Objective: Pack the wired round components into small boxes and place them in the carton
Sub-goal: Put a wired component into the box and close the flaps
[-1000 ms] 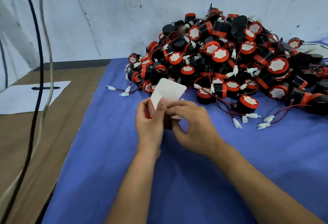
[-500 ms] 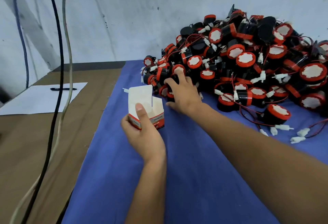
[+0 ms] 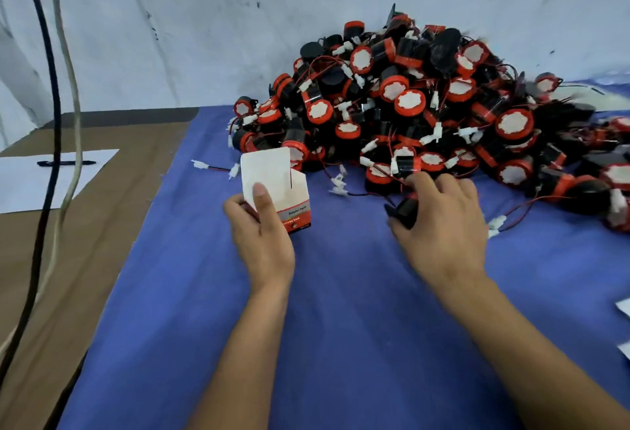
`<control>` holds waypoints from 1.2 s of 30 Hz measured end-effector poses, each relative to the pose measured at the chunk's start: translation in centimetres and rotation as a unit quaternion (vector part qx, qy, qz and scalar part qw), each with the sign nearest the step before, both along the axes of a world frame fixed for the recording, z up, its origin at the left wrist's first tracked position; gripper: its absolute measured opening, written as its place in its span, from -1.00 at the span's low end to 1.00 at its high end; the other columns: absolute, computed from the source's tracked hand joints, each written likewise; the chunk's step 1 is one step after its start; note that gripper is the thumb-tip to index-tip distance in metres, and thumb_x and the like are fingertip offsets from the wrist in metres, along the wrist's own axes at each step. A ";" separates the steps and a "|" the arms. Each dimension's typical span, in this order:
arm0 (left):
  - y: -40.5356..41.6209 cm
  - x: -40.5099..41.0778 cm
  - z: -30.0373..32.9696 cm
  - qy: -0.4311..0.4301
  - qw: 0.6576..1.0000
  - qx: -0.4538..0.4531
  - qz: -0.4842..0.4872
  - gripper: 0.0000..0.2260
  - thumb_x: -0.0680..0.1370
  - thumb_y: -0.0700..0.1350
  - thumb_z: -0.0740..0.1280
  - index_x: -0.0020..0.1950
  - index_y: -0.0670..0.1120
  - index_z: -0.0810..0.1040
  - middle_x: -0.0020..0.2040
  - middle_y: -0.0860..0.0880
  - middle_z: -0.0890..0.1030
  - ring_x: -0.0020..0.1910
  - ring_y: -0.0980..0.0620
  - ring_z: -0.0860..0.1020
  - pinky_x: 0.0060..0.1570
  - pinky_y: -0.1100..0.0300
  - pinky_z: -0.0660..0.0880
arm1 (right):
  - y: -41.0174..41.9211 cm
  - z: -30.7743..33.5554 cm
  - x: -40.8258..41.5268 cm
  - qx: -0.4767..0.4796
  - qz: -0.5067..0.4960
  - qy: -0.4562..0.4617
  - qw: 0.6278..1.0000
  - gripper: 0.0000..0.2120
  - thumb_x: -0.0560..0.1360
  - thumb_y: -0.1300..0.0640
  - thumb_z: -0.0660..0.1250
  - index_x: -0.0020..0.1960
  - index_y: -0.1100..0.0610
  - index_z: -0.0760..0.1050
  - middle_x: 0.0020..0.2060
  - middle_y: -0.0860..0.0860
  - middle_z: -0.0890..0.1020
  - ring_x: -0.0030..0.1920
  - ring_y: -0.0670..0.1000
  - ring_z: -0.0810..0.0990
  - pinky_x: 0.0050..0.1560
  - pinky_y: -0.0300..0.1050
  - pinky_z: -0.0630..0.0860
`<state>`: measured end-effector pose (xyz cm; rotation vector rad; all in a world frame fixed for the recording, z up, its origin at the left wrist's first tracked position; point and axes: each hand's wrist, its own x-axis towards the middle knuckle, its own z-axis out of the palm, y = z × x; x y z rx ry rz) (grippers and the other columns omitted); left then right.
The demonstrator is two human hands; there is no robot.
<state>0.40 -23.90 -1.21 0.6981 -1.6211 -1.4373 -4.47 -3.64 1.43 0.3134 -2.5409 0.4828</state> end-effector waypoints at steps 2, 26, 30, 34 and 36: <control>0.7 0.0 -0.1 -0.011 0.997 -0.035 -0.070 -0.64 0.64 0.28 0.12 0.14 0.00 0.37 -0.05 0.14 0.56 -0.13 0.36 0.54 -0.21 0.40 0.43 | 1.8 0.3 0.6 -0.043 -0.012 0.022 0.999 -0.58 0.36 0.00 0.57 0.08 0.07 0.45 -0.07 0.06 0.49 -0.01 0.14 0.38 -0.18 -0.07 0.30; 2.5 0.7 -0.6 -0.130 0.936 -0.208 -0.251 -0.79 0.57 0.03 0.11 0.16 0.13 0.45 -0.09 0.21 0.64 -0.11 0.21 0.59 -0.25 0.29 0.49 | 2.0 1.0 3.0 -0.195 0.280 0.062 0.938 -0.51 0.48 -0.17 0.43 0.27 0.11 0.52 0.39 0.01 0.39 0.39 0.06 0.40 0.37 0.03 0.39; 3.1 0.5 -0.7 -0.149 0.920 -0.243 -0.271 -0.83 0.60 -0.04 0.22 0.17 0.01 0.48 -0.10 0.10 0.63 -0.14 0.18 0.58 -0.15 0.18 0.52 | 0.0 2.0 4.7 -0.271 0.372 -0.004 0.888 -0.57 0.53 -0.15 0.38 0.28 -0.03 0.31 -0.03 -0.24 0.52 -0.07 -0.10 0.58 -0.11 -0.29 0.47; 3.4 0.9 -1.4 -0.171 0.905 -0.179 -0.347 -0.71 0.42 -0.22 0.47 0.07 0.05 0.59 -0.09 0.29 0.61 -0.13 0.42 0.59 -0.05 0.47 0.49 | -1.8 1.7 5.2 -0.137 0.332 -0.040 0.932 -0.43 0.52 -0.28 0.36 0.33 -0.05 0.21 -0.03 -0.17 0.54 -0.17 -0.03 0.56 -0.26 -0.06 0.53; 3.5 1.0 -1.6 -0.158 0.911 -0.185 -0.331 -0.71 0.54 -0.35 0.44 -0.03 0.07 0.60 -0.25 0.34 0.63 -0.20 0.42 0.59 -0.17 0.46 0.51 | -1.8 1.8 4.8 -0.082 0.291 -0.013 0.953 -0.47 0.53 -0.26 0.38 0.33 -0.01 0.30 0.04 -0.16 0.52 -0.01 -0.02 0.54 -0.17 -0.05 0.54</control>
